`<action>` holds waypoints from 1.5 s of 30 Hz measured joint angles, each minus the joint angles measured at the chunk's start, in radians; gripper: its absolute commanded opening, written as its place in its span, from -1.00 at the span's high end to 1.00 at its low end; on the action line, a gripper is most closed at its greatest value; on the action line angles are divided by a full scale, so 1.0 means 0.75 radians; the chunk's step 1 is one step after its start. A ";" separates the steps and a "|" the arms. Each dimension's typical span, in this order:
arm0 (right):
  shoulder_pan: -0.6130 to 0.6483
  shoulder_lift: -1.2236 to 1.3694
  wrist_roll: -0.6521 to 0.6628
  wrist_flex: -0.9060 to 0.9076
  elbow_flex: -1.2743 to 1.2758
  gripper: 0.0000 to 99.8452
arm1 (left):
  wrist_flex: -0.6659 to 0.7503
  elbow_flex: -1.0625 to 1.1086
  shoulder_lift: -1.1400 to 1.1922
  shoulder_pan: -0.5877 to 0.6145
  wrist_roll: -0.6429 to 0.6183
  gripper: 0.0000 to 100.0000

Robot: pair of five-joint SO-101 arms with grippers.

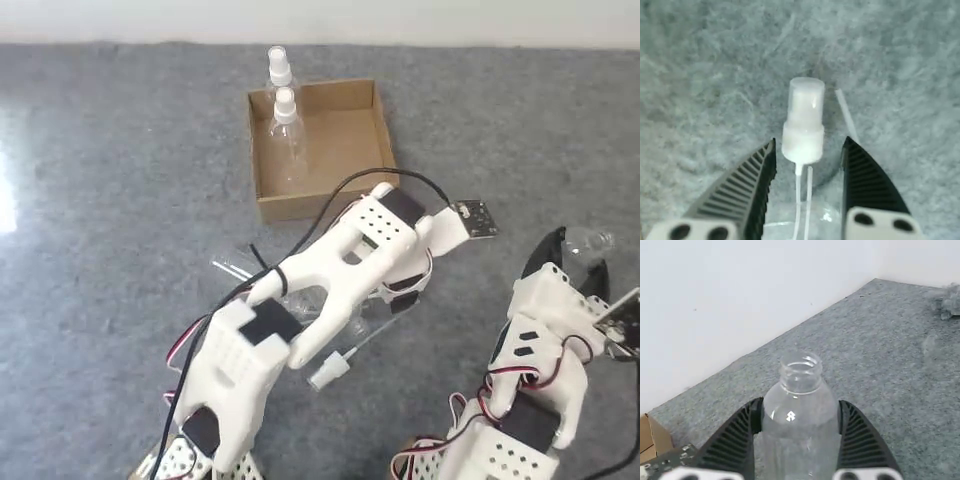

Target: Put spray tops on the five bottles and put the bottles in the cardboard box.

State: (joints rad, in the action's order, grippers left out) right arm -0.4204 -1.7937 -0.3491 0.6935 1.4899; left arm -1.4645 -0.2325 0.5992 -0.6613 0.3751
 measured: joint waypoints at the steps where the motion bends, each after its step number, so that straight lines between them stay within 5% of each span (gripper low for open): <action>1: 0.000 0.000 0.000 0.000 0.000 0.91 | -0.018 -0.033 0.031 0.006 0.000 0.62; 15: 0.000 0.000 0.000 0.000 0.000 0.91 | -0.321 -0.528 0.325 0.010 0.000 0.95; 45: 0.000 0.000 0.000 0.000 0.000 0.91 | -0.315 -0.507 0.352 0.025 -0.108 0.71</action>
State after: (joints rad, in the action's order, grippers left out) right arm -0.4204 -1.7937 -0.3491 0.6935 1.4899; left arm -1.7008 -0.6130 0.8631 -0.6429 0.2938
